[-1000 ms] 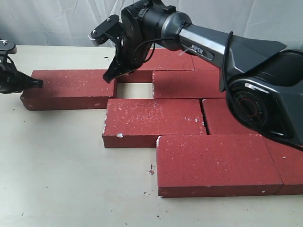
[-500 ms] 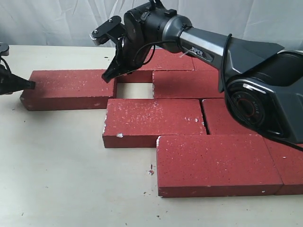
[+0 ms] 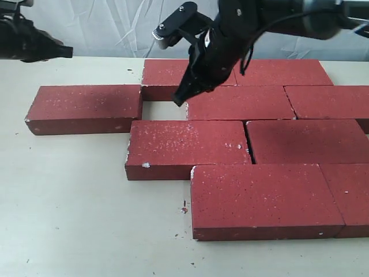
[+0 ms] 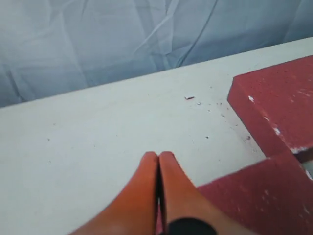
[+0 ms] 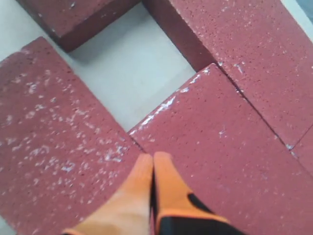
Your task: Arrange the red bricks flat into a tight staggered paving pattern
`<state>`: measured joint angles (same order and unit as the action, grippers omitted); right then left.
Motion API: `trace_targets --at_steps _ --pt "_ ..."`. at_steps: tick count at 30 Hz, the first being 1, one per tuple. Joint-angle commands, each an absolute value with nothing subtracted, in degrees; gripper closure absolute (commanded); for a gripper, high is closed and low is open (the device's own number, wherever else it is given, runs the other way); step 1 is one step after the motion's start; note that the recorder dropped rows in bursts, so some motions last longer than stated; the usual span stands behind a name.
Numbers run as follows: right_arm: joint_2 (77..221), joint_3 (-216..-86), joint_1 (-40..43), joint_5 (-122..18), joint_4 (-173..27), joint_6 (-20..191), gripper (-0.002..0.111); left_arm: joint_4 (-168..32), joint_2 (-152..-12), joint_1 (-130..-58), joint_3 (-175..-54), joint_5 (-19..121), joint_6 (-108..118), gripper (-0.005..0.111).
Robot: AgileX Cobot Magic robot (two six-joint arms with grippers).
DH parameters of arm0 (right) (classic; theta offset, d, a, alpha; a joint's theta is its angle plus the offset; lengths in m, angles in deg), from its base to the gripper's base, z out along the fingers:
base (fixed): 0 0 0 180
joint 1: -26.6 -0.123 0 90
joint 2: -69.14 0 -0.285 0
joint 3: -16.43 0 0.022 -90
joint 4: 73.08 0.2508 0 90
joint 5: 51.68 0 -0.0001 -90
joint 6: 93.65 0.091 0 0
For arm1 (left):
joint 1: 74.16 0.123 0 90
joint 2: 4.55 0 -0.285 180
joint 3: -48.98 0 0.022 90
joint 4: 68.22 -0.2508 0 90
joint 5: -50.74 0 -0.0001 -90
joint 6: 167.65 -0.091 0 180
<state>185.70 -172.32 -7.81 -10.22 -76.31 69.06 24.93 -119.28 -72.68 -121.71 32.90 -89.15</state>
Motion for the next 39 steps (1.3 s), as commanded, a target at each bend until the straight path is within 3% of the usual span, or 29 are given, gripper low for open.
trace_targets --at_steps 1,11,20,27,39 --pt "176.6 -159.2 -7.4 -17.9 -74.1 67.8 0.109 18.1 -125.0 -79.8 -129.9 43.0 -84.7 0.107" --pt "170.3 -155.1 -7.4 -15.2 -74.0 64.9 0.109 -4.8 -136.5 -83.9 -144.0 39.1 -67.8 0.107" --pt "170.8 -155.1 -7.4 -17.9 -74.0 64.9 0.109 -53.3 -142.5 -85.4 -162.6 17.9 -18.8 0.107" --pt "171.4 -155.1 -7.4 -17.9 -73.8 64.9 0.109 -50.8 -149.0 -85.8 -169.7 11.3 -17.6 0.107" --pt "171.5 -155.1 -7.4 -19.3 -73.8 64.9 0.109 -50.1 -152.3 -86.8 -170.6 10.4 -17.8 0.107"
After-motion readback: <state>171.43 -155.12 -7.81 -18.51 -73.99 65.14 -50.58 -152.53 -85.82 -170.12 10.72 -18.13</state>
